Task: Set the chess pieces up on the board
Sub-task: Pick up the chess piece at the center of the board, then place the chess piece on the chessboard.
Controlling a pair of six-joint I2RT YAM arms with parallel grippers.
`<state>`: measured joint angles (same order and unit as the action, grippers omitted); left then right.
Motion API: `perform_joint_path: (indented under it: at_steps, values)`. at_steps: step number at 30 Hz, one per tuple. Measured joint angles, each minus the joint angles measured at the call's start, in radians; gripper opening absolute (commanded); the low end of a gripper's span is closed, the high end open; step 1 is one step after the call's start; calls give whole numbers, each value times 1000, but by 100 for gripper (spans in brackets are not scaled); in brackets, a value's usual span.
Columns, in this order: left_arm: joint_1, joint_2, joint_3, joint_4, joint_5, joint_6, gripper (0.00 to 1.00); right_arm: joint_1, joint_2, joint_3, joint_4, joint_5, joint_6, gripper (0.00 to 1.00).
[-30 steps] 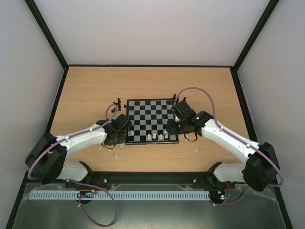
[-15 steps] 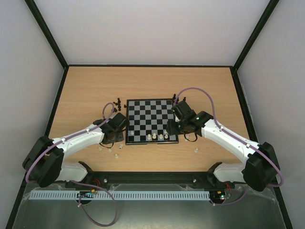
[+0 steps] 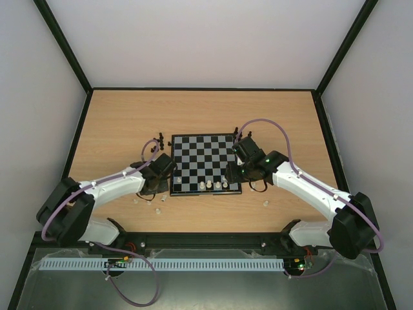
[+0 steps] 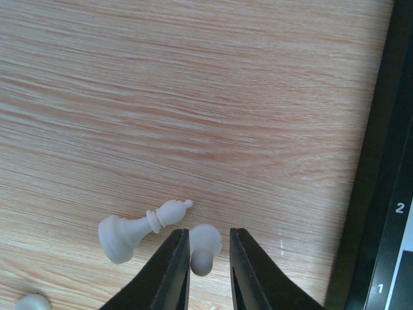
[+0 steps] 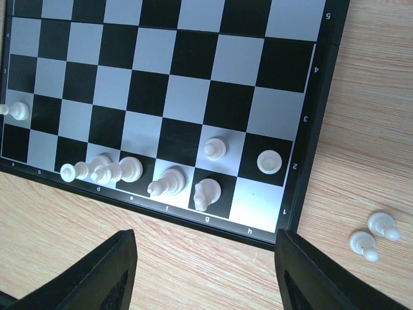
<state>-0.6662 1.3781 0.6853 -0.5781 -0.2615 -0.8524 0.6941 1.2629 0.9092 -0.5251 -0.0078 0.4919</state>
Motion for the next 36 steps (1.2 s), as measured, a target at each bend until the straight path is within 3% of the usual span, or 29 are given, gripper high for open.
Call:
perform_joint_path:
  at_steps: [6,13,24,36]
  values:
    - [6,17,0,14,3,17,2,0,0,0,0,-4,-3,59]
    - [-7,16,51,-43,10,36,2,0,0,-2,0,-4,-3,59]
    - [-121,50,430,-176,14,91,4,0,0,-2,0,4,-3,59]
    - [-165,296,448,-122,83,141,5,0,0,-2,0,20,-2,59]
